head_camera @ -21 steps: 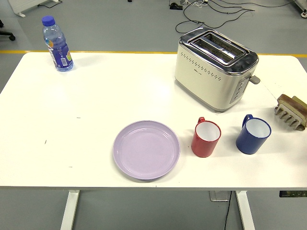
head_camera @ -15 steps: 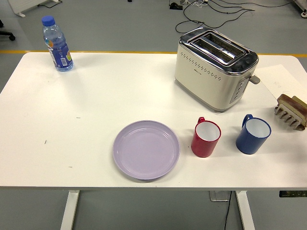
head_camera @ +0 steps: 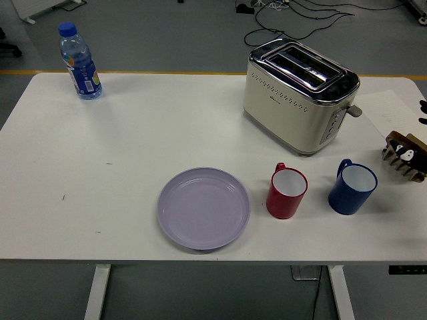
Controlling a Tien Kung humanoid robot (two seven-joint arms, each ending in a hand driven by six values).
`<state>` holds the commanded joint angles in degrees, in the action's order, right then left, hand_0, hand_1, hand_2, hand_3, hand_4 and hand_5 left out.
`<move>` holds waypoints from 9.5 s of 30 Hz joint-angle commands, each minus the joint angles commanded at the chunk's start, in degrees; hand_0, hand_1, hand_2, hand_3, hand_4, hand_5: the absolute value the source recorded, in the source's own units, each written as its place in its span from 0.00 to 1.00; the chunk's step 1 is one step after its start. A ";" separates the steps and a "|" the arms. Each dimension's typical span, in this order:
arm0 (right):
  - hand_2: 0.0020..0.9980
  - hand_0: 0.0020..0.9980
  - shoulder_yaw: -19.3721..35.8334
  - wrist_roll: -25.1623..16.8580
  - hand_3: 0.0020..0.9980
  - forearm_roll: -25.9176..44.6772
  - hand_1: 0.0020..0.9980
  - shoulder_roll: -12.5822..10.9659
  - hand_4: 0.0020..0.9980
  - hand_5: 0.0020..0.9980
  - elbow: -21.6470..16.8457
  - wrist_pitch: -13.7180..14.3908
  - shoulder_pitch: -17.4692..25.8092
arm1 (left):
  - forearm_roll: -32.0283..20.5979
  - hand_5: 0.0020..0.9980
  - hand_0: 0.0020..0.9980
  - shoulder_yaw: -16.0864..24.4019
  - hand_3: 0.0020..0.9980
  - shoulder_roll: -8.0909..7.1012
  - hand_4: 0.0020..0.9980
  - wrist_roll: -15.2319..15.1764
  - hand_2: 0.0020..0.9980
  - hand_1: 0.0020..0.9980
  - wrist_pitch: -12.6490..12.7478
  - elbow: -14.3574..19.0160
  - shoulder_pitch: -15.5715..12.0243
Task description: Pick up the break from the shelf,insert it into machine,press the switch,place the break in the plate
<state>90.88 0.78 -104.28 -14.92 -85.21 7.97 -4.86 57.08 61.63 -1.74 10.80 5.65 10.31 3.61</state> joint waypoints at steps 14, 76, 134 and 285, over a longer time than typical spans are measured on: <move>0.93 0.95 -3.67 4.62 0.95 -17.28 0.86 -0.64 0.86 0.16 7.90 -1.06 -6.97 | -0.65 1.00 0.68 -0.24 0.67 -0.21 0.40 -0.21 0.71 0.69 0.57 0.00 0.69; 0.43 0.18 -16.41 21.16 0.50 -25.72 0.35 -6.01 0.54 0.00 19.05 -4.60 -19.49 | 0.19 1.00 0.67 -0.47 0.65 -0.21 0.40 0.17 0.69 0.67 0.97 0.00 0.45; 0.42 0.20 -33.27 22.57 0.49 -11.87 0.34 -2.75 0.50 0.00 19.28 -10.36 -56.70 | -2.33 1.00 0.68 -2.13 0.65 -1.37 0.40 -0.06 0.68 0.66 2.08 0.00 0.96; 0.46 0.35 -23.62 13.51 0.77 6.13 0.39 -14.18 0.57 0.41 6.16 6.14 -28.15 | 4.73 0.97 0.66 4.58 0.60 -0.11 0.36 1.25 0.64 0.62 5.11 0.00 -0.59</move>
<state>67.25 14.29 -98.15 -29.10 -79.05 14.10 -33.01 61.81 66.21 -1.85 12.05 10.76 10.31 3.02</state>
